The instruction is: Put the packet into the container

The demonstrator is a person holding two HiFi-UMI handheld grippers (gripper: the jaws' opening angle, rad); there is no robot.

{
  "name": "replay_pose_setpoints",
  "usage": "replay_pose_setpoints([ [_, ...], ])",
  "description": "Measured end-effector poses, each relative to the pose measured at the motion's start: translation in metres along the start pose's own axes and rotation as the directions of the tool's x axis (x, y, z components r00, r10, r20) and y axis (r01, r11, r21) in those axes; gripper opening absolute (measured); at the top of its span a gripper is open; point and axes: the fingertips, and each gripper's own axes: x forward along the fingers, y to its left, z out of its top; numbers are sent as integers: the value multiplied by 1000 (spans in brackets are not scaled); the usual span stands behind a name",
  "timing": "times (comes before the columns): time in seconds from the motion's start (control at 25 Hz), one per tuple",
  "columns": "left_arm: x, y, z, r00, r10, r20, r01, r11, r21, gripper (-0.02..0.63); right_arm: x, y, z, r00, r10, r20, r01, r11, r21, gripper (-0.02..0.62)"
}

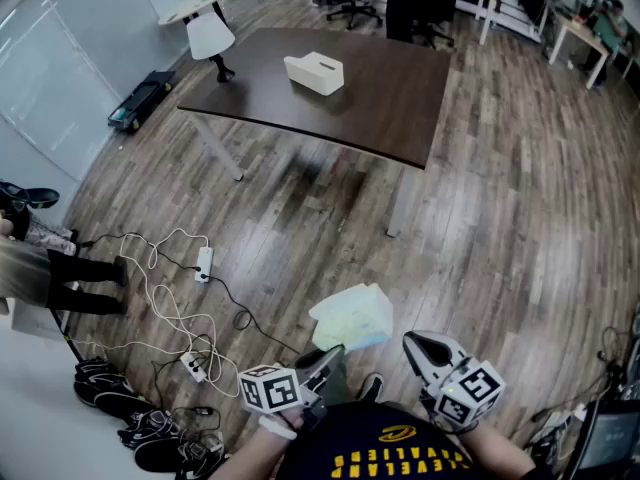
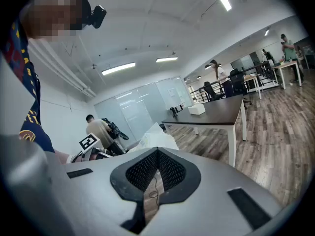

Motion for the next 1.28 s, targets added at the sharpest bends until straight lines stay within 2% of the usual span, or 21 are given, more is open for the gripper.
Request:
replay_pose_setpoints([
  [0.24, -23, -14, -31, 1000, 13, 15, -14, 1000, 15, 89, -21, 29, -11, 999, 46, 6, -46, 999, -12, 6],
  [0.52, -49, -2, -30, 999, 23, 45, -24, 1000, 8, 89, -8, 57, -15, 996, 92, -6, -92, 995, -37, 6],
  [0.72, -53, 8, -19, 998, 34, 61, -34, 999, 6, 89, 7, 60, -7, 994, 114, 2, -113, 990, -82, 8],
  [0.8, -52, 13, -12, 998, 32, 55, -33, 999, 8, 90, 19, 60, -7, 993, 116, -25, -118, 986, -116, 9],
  [0.88, -50, 21, 0, 999, 35, 37, -36, 999, 21, 90, 36, 60, -6, 990, 128, -62, -135, 981, -136, 100],
  [0.96, -48, 32, 14, 999, 50, 14, -50, 998, 45, 90, 58, 61, -4, 986, 137, -93, -149, 979, -141, 133],
  [1.12, -46, 52, 49, 998, 45, -35, -42, 996, 78, 91, 108, 58, -2, 982, 90, -165, -116, 981, -152, 144],
  [1.28, -45, 69, 84, 996, 29, -89, -18, 993, 115, 91, 154, 49, -2, 977, 45, -206, -64, 994, -86, 147],
])
